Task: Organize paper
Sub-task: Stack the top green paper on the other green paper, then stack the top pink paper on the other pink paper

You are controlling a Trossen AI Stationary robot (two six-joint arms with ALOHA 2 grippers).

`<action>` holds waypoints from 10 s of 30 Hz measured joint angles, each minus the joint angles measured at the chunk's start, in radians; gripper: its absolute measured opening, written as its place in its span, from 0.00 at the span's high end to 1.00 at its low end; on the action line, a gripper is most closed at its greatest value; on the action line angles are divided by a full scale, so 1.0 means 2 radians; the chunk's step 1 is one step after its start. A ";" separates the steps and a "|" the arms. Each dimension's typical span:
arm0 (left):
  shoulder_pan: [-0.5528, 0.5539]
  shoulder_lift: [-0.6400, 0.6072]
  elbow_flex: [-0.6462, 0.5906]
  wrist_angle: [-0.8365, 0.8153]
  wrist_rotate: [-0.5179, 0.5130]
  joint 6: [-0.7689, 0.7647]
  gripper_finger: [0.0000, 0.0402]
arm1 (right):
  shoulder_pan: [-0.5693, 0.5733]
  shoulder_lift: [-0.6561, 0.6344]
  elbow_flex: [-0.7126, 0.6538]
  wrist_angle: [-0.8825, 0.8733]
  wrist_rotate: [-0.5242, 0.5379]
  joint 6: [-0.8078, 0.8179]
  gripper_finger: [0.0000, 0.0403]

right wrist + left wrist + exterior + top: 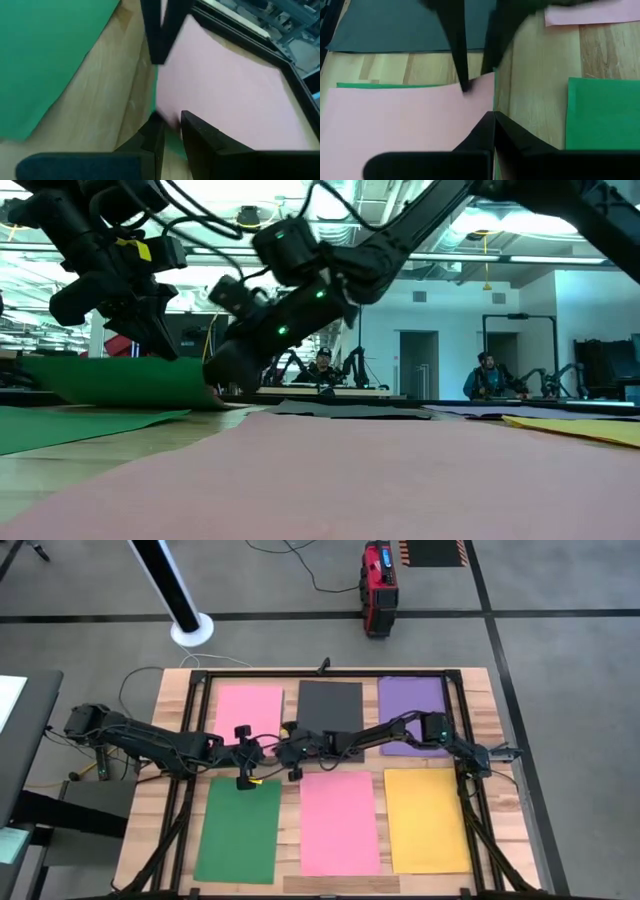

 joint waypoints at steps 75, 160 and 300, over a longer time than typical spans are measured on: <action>-0.267 -0.145 0.076 -0.102 -0.025 -0.263 1.00 | -0.016 0.037 0.122 -0.052 0.042 0.010 1.00; -0.536 0.365 0.306 -0.124 -0.266 -0.834 0.97 | 0.005 0.037 0.122 -0.098 0.025 0.005 1.00; -0.585 0.315 0.262 -0.546 -0.448 -0.999 1.00 | 0.353 -0.325 0.122 -0.378 0.107 0.777 1.00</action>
